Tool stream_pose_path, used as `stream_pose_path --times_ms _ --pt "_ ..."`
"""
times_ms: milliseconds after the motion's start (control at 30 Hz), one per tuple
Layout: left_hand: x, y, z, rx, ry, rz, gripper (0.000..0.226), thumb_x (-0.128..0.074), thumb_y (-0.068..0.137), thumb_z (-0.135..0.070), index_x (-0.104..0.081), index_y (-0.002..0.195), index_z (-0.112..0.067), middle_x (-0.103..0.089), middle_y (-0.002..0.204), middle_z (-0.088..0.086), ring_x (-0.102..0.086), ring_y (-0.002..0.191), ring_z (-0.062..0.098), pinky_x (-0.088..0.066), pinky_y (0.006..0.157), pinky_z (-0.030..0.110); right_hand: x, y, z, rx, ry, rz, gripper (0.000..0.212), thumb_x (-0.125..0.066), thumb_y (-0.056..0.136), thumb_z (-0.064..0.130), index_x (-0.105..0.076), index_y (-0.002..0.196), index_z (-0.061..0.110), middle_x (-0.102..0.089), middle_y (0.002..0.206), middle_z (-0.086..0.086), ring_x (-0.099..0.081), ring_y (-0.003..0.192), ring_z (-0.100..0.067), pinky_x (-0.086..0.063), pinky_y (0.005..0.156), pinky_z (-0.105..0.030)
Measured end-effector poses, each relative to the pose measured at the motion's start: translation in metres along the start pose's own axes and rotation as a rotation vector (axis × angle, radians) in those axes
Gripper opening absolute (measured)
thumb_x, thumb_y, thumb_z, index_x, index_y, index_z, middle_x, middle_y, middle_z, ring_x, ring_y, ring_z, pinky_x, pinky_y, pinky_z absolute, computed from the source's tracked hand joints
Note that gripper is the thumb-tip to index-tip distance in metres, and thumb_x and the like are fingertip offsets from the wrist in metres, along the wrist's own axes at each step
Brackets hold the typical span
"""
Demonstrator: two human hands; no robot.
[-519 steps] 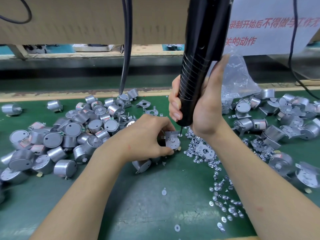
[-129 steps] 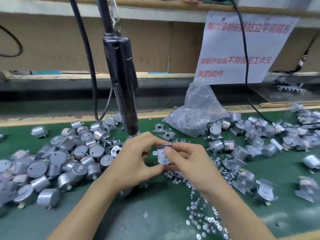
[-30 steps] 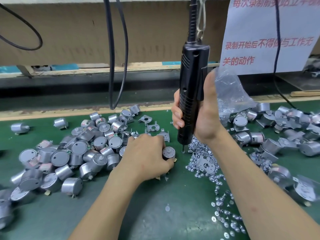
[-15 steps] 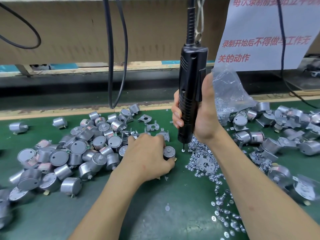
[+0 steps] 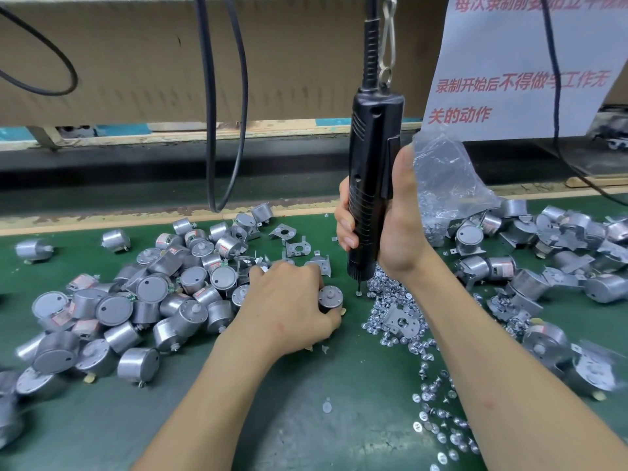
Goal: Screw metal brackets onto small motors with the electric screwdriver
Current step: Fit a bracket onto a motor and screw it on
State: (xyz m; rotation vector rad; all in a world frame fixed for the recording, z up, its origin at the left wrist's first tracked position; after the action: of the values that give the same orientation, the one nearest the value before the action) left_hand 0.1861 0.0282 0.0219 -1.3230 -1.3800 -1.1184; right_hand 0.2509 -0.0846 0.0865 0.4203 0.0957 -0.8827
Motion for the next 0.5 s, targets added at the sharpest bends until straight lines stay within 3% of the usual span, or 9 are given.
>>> stream_pose_path --times_ms 167,333,400,500 --pt "0.000 0.000 -0.002 0.006 0.030 -0.007 0.042 -0.051 0.080 -0.065 -0.054 0.089 -0.024 -0.065 0.079 -0.007 -0.056 0.092 0.022 -0.038 0.092 0.048 0.001 0.001 -0.001 -0.006 -0.021 -0.007 0.091 -0.057 0.051 0.098 -0.047 0.075 0.011 -0.045 0.062 -0.001 -0.042 0.046 -0.015 -0.034 0.048 -0.029" --pt "0.007 -0.003 -0.003 0.019 0.043 -0.045 0.061 -0.039 0.069 -0.085 -0.054 0.081 -0.026 -0.063 0.073 -0.009 -0.058 0.085 0.020 -0.041 0.083 0.042 0.001 0.001 -0.002 -0.011 -0.030 -0.004 0.091 -0.056 0.051 0.099 -0.047 0.074 0.011 -0.045 0.060 -0.002 -0.042 0.045 -0.016 -0.032 0.049 -0.032" --pt "0.014 -0.003 0.000 0.048 -0.064 -0.158 0.067 -0.033 0.067 -0.089 -0.054 0.075 -0.026 -0.061 0.067 -0.009 -0.058 0.074 0.019 -0.047 0.071 0.037 0.001 0.001 -0.001 -0.004 -0.016 -0.003 0.091 -0.056 0.053 0.097 -0.047 0.075 0.010 -0.045 0.060 -0.001 -0.042 0.045 -0.015 -0.033 0.048 -0.030" --pt "0.024 0.001 0.011 0.064 -0.228 -0.399 0.044 -0.050 0.085 -0.065 -0.061 0.087 -0.022 -0.063 0.076 -0.009 -0.056 0.083 0.019 -0.046 0.067 0.035 0.001 0.001 -0.001 -0.001 0.020 0.004 0.090 -0.058 0.052 0.096 -0.046 0.076 0.010 -0.046 0.059 0.001 -0.042 0.044 -0.014 -0.032 0.046 -0.028"
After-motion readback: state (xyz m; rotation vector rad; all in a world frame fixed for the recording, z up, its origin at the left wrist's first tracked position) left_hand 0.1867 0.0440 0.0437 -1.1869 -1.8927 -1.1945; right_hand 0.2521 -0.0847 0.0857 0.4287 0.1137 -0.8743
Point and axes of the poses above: each hand's wrist, its own y-axis towards the middle knuckle, its own x-axis out of the back of the hand, z = x × y, the point moved 4 cm from there along y, towards the middle knuckle
